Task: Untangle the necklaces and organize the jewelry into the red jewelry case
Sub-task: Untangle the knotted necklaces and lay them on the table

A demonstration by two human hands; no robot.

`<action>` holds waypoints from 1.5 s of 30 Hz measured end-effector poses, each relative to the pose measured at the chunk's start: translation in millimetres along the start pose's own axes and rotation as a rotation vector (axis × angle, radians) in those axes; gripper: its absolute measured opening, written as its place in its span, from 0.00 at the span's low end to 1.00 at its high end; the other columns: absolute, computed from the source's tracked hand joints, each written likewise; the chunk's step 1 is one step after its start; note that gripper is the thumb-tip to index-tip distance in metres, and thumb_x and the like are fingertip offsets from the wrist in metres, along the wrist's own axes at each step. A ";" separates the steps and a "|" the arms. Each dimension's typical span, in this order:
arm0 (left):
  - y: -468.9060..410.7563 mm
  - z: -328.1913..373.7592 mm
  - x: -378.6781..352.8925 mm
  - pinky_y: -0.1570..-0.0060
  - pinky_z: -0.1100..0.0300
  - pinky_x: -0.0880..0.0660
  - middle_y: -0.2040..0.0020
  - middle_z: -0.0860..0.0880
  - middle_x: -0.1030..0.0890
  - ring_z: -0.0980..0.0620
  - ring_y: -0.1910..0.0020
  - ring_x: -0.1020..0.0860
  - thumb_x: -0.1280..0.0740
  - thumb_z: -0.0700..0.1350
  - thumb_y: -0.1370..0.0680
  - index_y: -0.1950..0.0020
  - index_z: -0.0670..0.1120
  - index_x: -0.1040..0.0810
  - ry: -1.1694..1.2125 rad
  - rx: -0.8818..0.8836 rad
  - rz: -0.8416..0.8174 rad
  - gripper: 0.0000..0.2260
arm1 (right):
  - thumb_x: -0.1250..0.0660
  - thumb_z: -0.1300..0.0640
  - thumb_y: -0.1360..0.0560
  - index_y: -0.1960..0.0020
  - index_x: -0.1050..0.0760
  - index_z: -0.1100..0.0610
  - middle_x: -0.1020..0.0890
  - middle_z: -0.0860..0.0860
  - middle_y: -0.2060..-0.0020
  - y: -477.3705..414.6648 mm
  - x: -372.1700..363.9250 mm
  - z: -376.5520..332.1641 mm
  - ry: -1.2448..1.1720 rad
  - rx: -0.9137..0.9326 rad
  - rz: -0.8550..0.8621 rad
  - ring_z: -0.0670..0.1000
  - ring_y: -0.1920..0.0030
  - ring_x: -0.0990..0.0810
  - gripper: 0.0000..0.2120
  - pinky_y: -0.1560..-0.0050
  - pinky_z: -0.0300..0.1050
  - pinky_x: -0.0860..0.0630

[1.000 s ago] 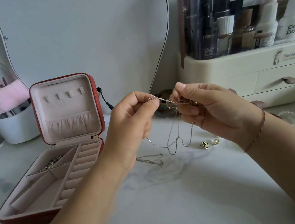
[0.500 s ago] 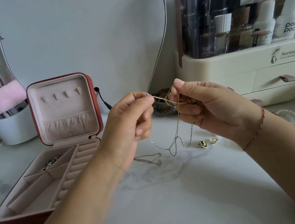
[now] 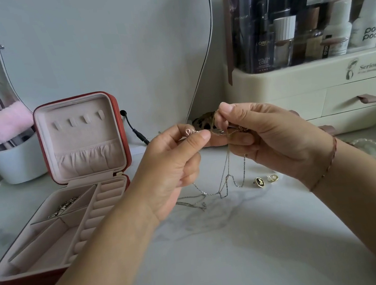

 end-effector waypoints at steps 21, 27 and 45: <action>1.3 -24.7 -3.0 0.83 0.69 0.49 0.70 0.50 0.26 0.61 0.82 0.44 0.35 0.49 0.29 0.64 0.46 0.26 0.046 0.298 -0.116 0.08 | 0.36 0.53 0.29 0.63 0.24 0.58 0.28 0.50 0.67 1.3 -2.7 -1.6 0.034 0.004 -0.017 0.43 0.75 0.40 0.09 0.72 0.36 0.48; 1.5 -24.3 0.5 0.82 0.68 0.51 0.74 0.54 0.38 0.60 0.81 0.45 0.34 0.50 0.30 0.53 0.43 0.30 -0.023 0.339 -0.150 0.13 | 0.37 0.53 0.28 0.61 0.26 0.57 0.25 0.50 0.67 1.5 -2.8 -2.7 0.032 0.003 -0.026 0.43 0.77 0.41 0.08 0.73 0.34 0.47; -0.9 -20.3 2.4 0.81 0.67 0.52 0.75 0.55 0.44 0.59 0.79 0.47 0.30 0.45 0.34 0.65 0.49 0.22 0.000 0.225 -0.040 0.02 | 0.37 0.54 0.27 0.61 0.26 0.58 0.27 0.50 0.71 1.9 -7.7 -3.9 0.069 0.048 -0.052 0.43 0.76 0.39 0.08 0.72 0.37 0.48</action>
Point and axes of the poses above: each hand's wrist, its own y-axis away from the middle knuckle, its own x-axis out of the back of the hand, z = x × y, the point moved 7 cm from there along -y, towards the middle knuckle
